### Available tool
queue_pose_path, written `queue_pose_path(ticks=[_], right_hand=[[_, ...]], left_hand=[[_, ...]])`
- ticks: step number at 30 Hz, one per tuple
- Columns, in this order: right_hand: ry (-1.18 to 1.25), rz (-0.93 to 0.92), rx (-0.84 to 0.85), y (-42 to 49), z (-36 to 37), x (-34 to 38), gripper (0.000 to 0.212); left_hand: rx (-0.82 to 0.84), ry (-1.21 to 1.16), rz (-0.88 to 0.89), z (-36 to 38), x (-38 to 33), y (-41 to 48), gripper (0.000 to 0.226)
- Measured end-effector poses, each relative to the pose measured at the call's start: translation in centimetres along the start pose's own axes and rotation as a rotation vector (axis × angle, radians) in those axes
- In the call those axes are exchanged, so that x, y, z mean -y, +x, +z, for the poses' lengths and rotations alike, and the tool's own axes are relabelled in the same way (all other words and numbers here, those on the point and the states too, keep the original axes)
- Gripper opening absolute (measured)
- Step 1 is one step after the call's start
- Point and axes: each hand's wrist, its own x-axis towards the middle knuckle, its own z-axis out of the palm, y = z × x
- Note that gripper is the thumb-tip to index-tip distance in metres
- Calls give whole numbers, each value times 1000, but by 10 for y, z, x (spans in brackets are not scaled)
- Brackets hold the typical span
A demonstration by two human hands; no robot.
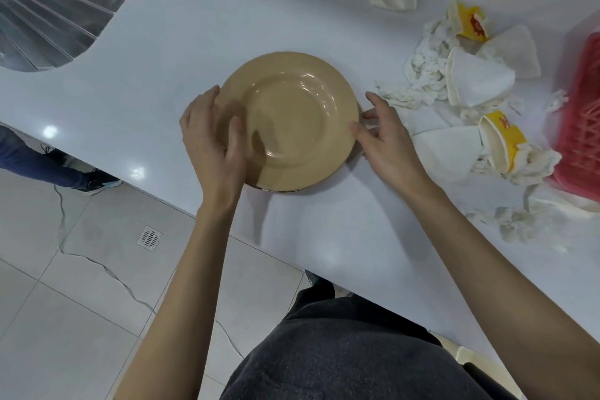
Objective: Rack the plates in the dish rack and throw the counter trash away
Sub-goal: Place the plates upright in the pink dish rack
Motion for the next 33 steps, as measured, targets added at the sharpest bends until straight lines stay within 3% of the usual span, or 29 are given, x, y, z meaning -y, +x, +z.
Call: queue_pose_path(ticks=[6, 11, 18, 26, 33], right_hand=[[-23, -111, -87, -41, -31, -13, 44], [18, -159, -175, -82, -73, -37, 27], [100, -150, -409, -137, -165, -66, 19], [111, -143, -636, -171, -286, -113, 22], [-2, -90, -658, -165, -384, -161, 26]], left_hand=[[229, -4, 301, 30, -43, -45, 32], [407, -71, 314, 70, -77, -80, 28], [586, -166, 363, 136, -136, -121, 25], [853, -241, 404, 228, -225, -145, 30], [916, -263, 457, 309, -286, -142, 31]])
